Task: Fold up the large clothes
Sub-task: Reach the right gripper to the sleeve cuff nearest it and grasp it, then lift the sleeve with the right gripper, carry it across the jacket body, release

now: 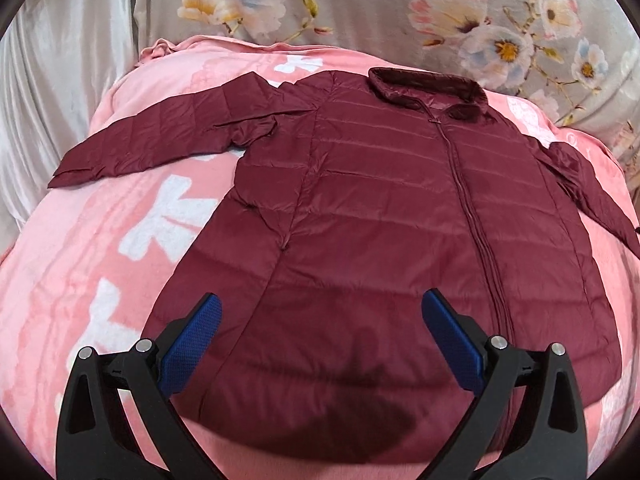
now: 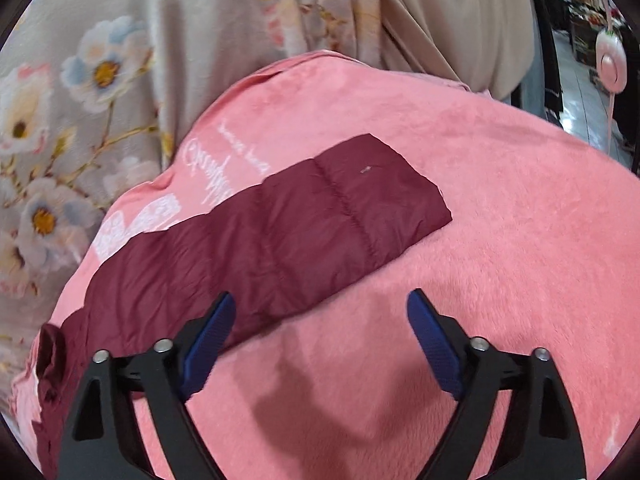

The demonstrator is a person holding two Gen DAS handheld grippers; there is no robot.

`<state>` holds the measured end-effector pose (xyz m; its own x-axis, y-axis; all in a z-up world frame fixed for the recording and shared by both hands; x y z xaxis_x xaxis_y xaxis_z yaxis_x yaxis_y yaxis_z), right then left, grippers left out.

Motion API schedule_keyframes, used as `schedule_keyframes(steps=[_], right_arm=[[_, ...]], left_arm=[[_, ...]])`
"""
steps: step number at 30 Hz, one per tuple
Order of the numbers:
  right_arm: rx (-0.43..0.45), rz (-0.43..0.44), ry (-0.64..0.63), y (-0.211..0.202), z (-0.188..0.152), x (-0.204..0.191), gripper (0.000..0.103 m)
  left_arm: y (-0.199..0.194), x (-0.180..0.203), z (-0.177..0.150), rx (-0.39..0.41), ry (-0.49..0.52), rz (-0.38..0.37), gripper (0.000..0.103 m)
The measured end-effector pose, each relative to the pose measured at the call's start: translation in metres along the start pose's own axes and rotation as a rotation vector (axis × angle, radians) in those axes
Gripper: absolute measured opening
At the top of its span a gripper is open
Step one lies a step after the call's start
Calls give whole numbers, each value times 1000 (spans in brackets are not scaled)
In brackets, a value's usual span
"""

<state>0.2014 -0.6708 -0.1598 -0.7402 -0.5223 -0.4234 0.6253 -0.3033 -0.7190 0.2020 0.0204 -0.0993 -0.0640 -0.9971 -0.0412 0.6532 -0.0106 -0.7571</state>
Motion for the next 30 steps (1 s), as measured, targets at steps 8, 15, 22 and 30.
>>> schedule_keyframes(steps=[8,15,22,30], right_arm=[[-13,-4,59,28,14,8,46],[73,146,78,6,40,-40,7],[189,378,-254,-96,23,-193,6],[57,691,-668,-183,-126,-366,5]], left_arm=[[17,3,18,-3,26,26,98],[18,2,29,22,26,25,98],[11,-5,45,71,32,42,98],[5,-24,59,106,-23,23,98]])
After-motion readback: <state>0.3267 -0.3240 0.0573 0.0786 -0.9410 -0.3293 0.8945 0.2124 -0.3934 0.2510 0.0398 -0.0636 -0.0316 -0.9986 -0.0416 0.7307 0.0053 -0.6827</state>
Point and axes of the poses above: each gripper's, at about its wrist camera, not at the fingertips, and y roughly the way its jaws point, x to its right, z to its top, the point moved 6 cm from there along y, roughly the way its jaws point, and after that the axes turned 5 degrees about y, right-handed, at the moved point
